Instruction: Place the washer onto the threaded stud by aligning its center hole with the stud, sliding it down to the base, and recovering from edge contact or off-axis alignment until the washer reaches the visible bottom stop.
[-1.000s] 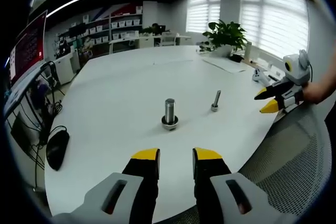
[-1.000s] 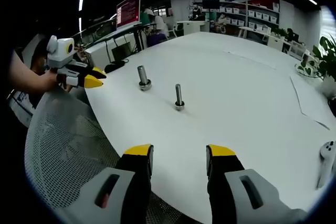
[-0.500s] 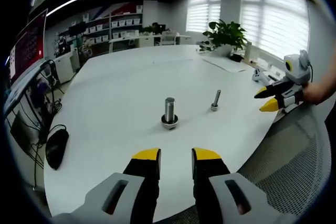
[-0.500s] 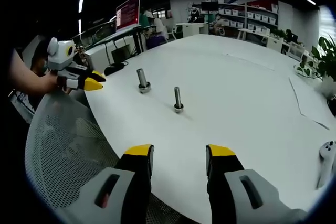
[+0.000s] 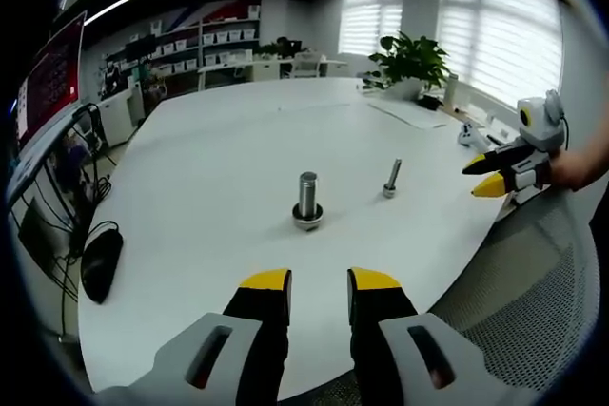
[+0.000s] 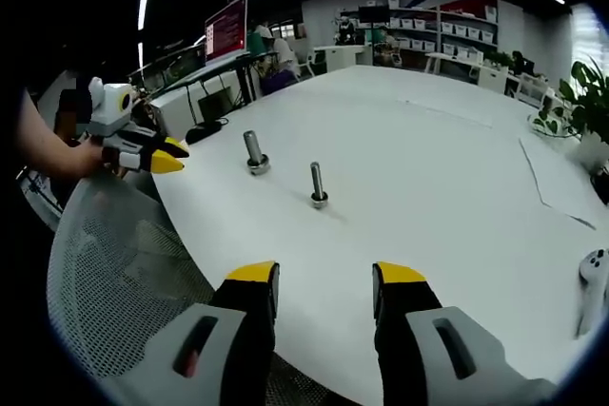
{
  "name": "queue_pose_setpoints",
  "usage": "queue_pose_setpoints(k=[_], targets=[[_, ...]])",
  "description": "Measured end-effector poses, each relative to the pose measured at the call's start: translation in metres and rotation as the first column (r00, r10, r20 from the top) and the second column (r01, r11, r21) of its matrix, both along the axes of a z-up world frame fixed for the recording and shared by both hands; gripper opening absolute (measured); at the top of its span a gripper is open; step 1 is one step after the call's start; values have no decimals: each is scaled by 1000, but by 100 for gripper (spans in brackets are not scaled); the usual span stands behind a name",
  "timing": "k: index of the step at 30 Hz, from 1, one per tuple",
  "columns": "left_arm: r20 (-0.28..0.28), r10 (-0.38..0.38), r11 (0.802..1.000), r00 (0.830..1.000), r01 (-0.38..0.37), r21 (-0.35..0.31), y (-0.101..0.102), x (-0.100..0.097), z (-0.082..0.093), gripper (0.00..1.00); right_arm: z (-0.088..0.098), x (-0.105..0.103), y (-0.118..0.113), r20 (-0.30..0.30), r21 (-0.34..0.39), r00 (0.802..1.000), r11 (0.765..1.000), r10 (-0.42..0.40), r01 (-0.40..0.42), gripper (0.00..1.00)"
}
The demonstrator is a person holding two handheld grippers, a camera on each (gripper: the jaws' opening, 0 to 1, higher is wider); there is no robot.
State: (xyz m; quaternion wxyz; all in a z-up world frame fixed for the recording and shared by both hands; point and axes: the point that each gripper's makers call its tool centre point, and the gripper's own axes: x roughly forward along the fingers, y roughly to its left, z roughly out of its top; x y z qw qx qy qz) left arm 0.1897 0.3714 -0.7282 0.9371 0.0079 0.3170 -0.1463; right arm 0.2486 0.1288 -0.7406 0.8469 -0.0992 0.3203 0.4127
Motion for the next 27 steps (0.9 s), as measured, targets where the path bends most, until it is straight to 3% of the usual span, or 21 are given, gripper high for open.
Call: queue_pose_setpoints(k=[27], targets=[[-10, -3, 1000, 1000, 4, 12, 0, 0, -3, 21, -3, -3, 2, -13, -11, 1000, 1000, 21, -21, 41]])
